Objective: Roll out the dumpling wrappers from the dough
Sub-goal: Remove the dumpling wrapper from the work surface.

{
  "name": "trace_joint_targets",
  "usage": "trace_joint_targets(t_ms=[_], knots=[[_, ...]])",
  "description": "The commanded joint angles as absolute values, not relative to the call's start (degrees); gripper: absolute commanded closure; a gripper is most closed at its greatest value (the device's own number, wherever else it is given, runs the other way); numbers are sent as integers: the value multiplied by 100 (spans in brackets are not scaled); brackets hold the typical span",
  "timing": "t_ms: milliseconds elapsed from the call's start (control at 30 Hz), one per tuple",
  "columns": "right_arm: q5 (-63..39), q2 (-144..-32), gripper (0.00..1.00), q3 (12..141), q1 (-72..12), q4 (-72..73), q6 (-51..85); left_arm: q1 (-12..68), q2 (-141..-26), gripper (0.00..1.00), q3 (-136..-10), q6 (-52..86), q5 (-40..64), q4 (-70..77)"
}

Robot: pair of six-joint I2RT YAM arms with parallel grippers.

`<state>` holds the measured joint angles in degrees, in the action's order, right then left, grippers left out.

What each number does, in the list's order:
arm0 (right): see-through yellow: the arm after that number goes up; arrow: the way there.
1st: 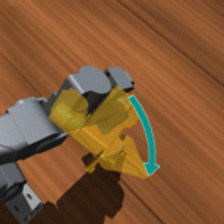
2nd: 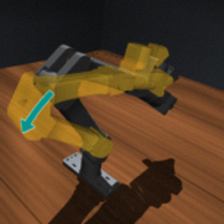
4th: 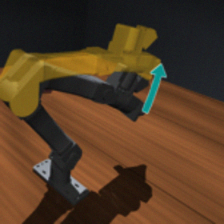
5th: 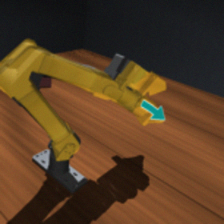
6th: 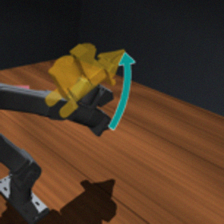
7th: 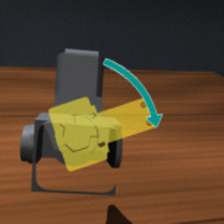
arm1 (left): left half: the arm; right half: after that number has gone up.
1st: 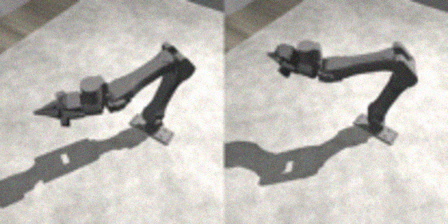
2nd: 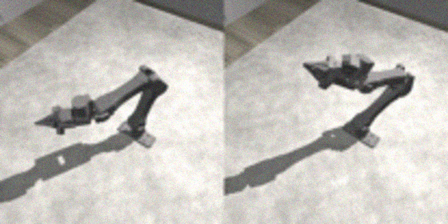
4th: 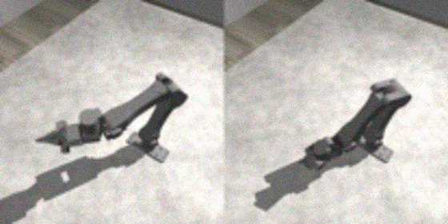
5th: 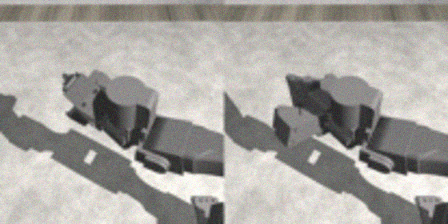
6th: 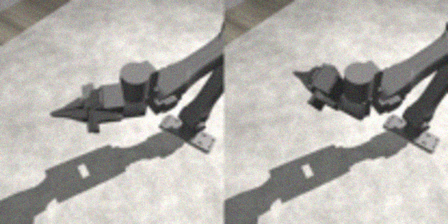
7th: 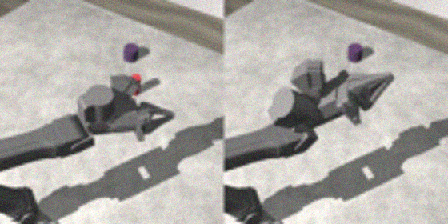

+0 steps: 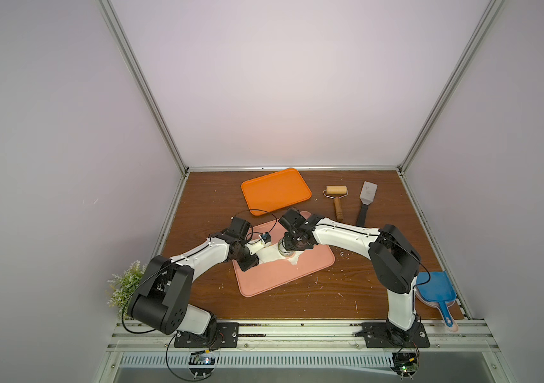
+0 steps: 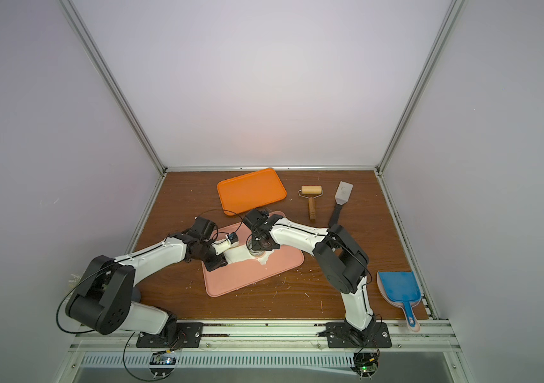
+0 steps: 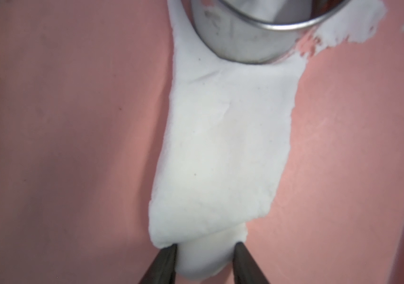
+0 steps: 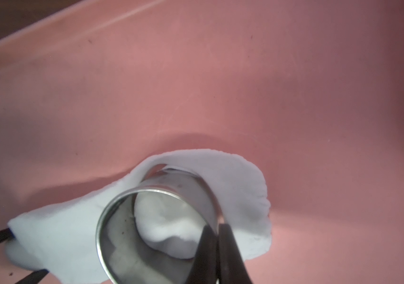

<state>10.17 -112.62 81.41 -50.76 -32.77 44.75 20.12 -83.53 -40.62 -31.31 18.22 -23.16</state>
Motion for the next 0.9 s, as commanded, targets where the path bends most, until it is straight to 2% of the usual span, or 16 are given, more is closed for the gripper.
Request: trace_joint_targets(t_ms=[0,133,267,867], knots=[[1001,-11514,100,7954,-5054,-3455,4504,2057,-8526,67,-4055,-3164,1986,-2905],[1028,-11545,100,7978,-5066,-3436,4513,2057,-8449,86,-4171,-3176,2164,-3007],[1020,-11583,100,7972,-5054,-3403,4519,2057,-8446,100,-4308,-3179,2274,-3132],[1090,-11724,100,7842,-5063,-3373,4541,2059,-8231,100,-5278,-2882,2652,-3480]])
